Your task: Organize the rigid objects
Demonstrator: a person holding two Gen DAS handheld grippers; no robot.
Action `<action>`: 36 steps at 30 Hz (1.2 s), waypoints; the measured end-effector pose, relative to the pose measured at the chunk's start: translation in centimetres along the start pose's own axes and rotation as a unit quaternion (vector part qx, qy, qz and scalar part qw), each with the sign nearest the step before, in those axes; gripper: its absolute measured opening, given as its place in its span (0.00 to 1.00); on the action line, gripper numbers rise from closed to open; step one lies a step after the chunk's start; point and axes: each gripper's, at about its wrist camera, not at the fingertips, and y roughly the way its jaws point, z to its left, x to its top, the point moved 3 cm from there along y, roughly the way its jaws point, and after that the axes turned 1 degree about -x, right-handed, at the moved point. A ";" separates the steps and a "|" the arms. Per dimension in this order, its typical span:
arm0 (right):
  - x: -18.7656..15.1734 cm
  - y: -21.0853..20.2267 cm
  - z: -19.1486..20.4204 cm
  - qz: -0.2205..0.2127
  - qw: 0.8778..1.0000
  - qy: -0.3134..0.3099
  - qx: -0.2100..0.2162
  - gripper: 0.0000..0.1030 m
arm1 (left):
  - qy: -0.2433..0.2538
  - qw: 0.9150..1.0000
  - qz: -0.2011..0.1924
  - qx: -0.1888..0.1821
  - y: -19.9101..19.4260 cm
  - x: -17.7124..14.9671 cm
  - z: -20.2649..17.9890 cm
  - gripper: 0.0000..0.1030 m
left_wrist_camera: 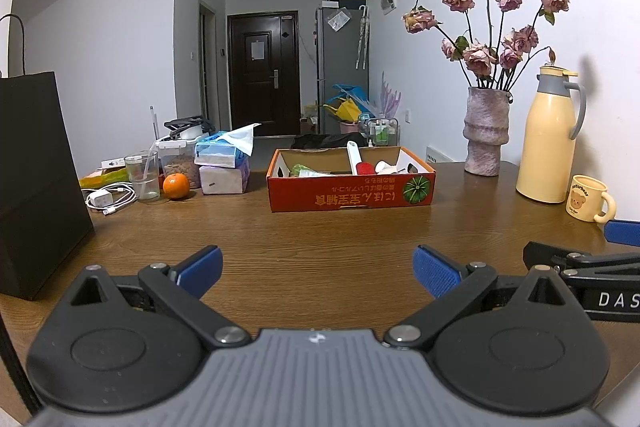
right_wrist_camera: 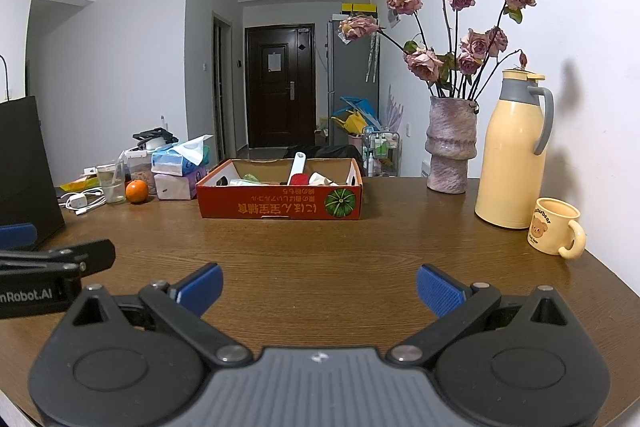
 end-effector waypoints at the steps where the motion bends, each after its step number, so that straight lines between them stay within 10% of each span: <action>1: 0.0 0.0 0.0 0.000 1.000 0.000 0.000 1.00 | 0.000 1.000 0.000 0.000 0.0 0.0 0.0 1.00; 36: 0.0 0.0 0.0 0.000 1.000 0.000 0.000 1.00 | 0.006 1.000 -0.002 -0.004 0.0 -0.5 -0.6 1.00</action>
